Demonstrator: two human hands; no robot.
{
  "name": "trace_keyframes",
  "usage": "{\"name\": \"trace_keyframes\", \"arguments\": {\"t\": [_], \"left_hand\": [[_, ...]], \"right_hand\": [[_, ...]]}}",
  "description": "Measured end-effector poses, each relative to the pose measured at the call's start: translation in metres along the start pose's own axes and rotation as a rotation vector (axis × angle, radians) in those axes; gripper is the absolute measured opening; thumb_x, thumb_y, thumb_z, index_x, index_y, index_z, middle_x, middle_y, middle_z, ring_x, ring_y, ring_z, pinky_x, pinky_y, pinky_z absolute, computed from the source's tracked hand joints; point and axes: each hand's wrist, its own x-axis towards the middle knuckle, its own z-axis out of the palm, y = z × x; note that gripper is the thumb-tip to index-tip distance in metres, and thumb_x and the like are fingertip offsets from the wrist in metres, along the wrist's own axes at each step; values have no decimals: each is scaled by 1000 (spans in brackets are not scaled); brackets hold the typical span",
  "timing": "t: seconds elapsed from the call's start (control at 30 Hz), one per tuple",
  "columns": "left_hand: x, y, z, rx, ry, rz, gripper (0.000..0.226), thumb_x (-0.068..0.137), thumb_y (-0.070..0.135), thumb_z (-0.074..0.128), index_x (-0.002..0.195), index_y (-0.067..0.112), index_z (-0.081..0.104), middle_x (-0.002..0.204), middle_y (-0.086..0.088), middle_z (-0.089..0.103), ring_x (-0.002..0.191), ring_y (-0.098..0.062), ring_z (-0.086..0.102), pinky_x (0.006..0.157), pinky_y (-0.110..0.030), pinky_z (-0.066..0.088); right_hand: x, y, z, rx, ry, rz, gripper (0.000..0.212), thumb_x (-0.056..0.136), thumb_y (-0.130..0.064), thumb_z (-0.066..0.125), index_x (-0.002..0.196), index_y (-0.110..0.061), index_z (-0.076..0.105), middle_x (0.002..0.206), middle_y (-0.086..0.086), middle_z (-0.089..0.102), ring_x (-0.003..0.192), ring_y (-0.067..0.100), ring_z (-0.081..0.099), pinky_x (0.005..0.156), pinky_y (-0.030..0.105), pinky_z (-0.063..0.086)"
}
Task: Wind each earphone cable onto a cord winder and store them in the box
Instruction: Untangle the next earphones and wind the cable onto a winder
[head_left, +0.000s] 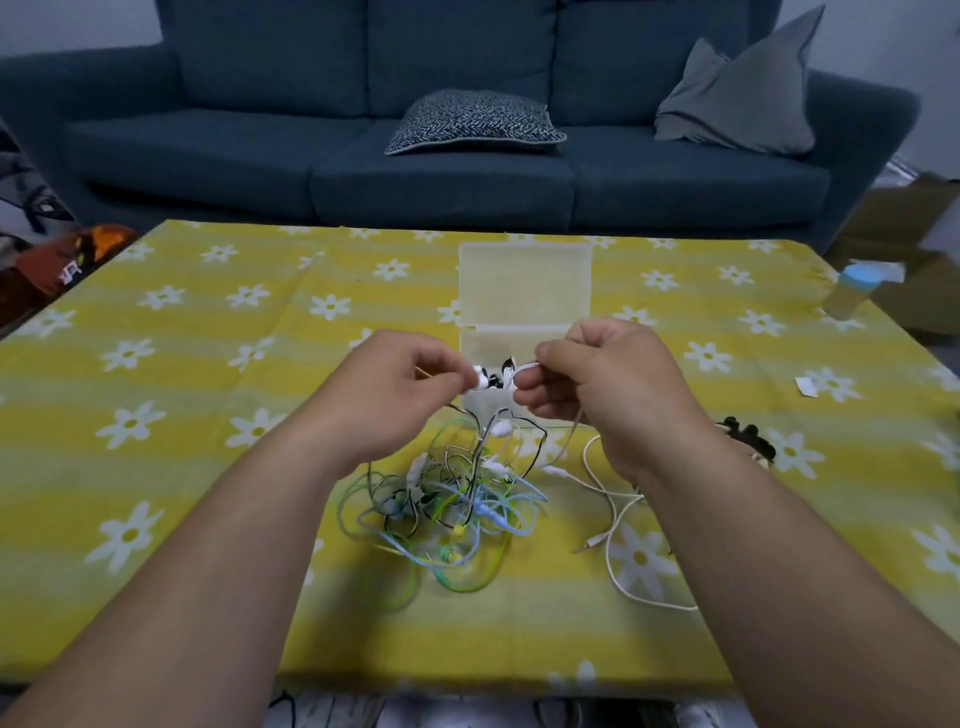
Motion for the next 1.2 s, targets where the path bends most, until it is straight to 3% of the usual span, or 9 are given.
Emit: {"name": "trace_keyframes", "arguments": {"t": [0.1,0.17,0.33,0.5,0.57,0.67,0.77,0.93,1.2], "left_hand": [[-7,7,3,-13,-174,49,9,84,32,75,85,24,78,81,7,76,83,-16,71,76,-30,55],[-7,6,6,-7,-207,44,14,75,28,83,85,20,77,80,2,76,82,-18,72,80,-36,58],[-5,4,10,-22,-176,39,9,76,8,82,82,13,76,77,0,76,75,-12,72,81,-36,57],[-6,3,17,-89,-158,8,23,67,15,89,83,13,73,71,-4,72,67,-14,67,74,-34,57],[-4,2,22,-87,-116,15,21,69,13,88,81,11,71,66,-1,68,62,-11,62,67,-29,53],[-2,1,25,-86,-84,26,11,77,14,82,79,14,71,72,-14,70,64,-14,59,67,-32,51],[-1,-1,20,-116,-108,5,7,81,11,78,82,14,72,81,-17,72,68,-15,63,73,-35,52],[-2,-2,15,-320,-150,-51,11,87,-1,68,84,9,67,80,-19,70,69,-16,61,67,-28,46],[1,-2,14,-639,-210,-232,14,94,-2,55,88,6,65,75,-8,71,65,-16,62,63,-27,57]], "right_hand": [[0,-1,0,22,-5,8,29,94,-2,55,68,-11,44,64,11,71,56,22,68,57,31,52],[-1,-2,0,32,-9,14,29,95,-3,55,69,-12,44,64,9,71,56,22,69,56,29,53],[-1,-3,-1,64,-18,19,28,96,-4,55,71,-11,44,65,9,72,57,22,69,56,29,54],[-1,-4,-1,149,-37,47,28,96,-4,55,70,-10,45,67,12,72,55,22,69,53,27,55],[-1,-4,-1,161,-41,52,28,96,-4,55,71,-10,45,67,12,72,55,21,69,52,27,55],[0,-4,-3,163,-23,55,27,96,-4,55,71,-10,46,67,11,71,55,20,69,53,27,56],[4,-3,-9,101,59,64,24,95,-5,56,73,-11,47,64,8,71,54,19,68,55,29,55],[11,5,-21,-46,208,95,31,89,4,55,65,-12,44,70,15,66,48,19,60,53,28,48],[13,16,-22,-334,146,80,26,85,6,57,65,-8,46,67,16,67,46,18,60,51,28,46]]}}
